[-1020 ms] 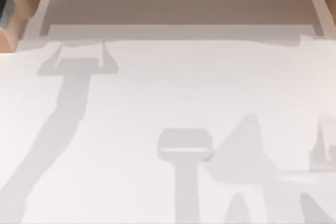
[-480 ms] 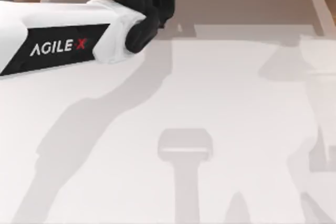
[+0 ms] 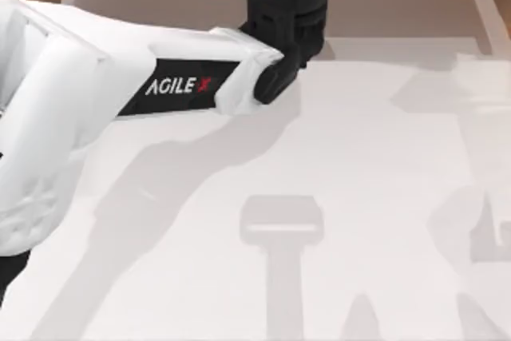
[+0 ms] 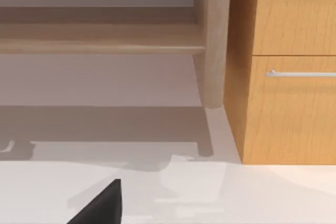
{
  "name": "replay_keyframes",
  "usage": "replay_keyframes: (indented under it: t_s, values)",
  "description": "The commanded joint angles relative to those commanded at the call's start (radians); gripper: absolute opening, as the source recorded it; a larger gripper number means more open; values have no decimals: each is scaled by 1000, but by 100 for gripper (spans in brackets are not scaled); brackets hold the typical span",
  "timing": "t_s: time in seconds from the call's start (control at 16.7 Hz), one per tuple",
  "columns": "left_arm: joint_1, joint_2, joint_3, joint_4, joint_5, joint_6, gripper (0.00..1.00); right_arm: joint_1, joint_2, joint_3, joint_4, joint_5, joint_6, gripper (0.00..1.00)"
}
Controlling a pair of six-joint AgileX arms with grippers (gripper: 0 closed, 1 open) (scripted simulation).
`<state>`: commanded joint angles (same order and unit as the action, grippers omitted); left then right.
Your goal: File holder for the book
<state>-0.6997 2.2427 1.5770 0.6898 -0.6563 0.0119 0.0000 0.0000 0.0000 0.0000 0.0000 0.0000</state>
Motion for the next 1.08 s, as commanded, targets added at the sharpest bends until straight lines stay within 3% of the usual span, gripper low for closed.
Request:
replay_keyframes:
  t_s: [0.9,1.08]
  values:
    - [24,57,100,-44,25,-1,100,0,0,0,0,0,0,100]
    - [24,57,100,-44,25,-1,77,0,0,0,0,0,0,100]
